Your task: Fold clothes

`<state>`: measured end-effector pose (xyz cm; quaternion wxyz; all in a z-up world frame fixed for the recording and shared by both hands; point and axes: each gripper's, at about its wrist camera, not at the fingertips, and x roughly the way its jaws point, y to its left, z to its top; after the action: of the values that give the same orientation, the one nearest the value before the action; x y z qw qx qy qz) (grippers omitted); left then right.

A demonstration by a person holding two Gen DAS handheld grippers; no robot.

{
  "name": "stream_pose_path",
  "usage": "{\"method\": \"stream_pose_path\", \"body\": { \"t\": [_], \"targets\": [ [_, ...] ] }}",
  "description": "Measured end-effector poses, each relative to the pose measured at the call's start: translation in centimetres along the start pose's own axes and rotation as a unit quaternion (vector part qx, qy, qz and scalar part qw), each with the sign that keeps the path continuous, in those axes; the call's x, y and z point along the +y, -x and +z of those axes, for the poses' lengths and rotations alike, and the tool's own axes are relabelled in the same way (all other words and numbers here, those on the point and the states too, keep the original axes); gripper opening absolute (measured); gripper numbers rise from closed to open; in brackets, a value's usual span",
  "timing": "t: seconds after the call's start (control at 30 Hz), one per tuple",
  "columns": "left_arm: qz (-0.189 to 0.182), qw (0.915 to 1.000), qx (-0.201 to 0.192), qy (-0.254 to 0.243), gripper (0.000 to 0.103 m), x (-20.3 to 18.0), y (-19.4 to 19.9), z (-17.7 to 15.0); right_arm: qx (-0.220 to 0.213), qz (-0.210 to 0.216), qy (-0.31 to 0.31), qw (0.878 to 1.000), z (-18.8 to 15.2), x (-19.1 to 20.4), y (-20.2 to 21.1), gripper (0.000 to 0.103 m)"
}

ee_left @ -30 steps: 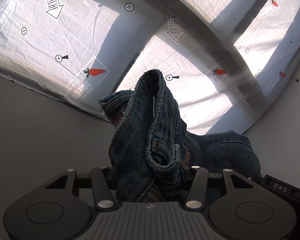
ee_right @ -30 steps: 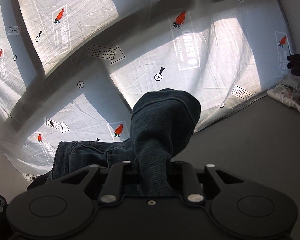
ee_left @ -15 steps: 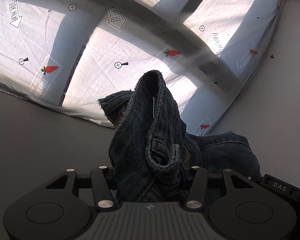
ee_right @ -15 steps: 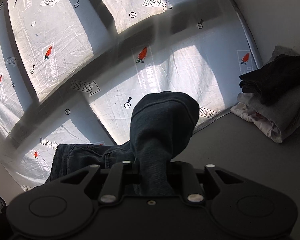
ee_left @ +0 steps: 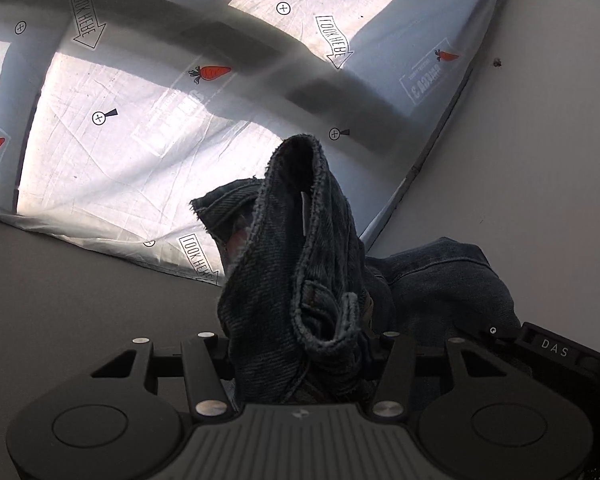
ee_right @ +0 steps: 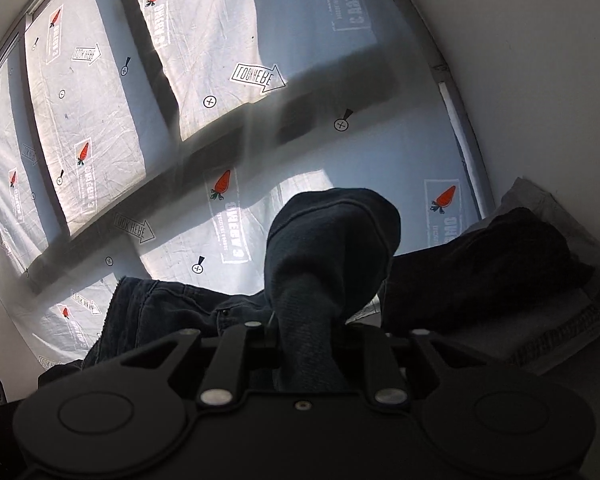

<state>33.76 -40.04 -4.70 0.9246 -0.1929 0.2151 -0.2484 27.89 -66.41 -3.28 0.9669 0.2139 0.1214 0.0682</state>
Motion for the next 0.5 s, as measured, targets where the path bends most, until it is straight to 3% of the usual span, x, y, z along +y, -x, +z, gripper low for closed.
{"method": "stream_pose_path", "body": {
  "t": [0.33,0.5],
  "targets": [
    [-0.038,0.9992,-0.010,0.005,0.053,-6.3,-9.2,1.2,-0.044,-0.032,0.046,0.997,6.2,-7.2,-1.6,0.018],
    [-0.048,0.9987,-0.014,0.009,0.053,-8.0,-14.8,2.2,-0.065,-0.053,0.095,0.992,10.1,-10.3,-4.8,0.018]
  ]
}}
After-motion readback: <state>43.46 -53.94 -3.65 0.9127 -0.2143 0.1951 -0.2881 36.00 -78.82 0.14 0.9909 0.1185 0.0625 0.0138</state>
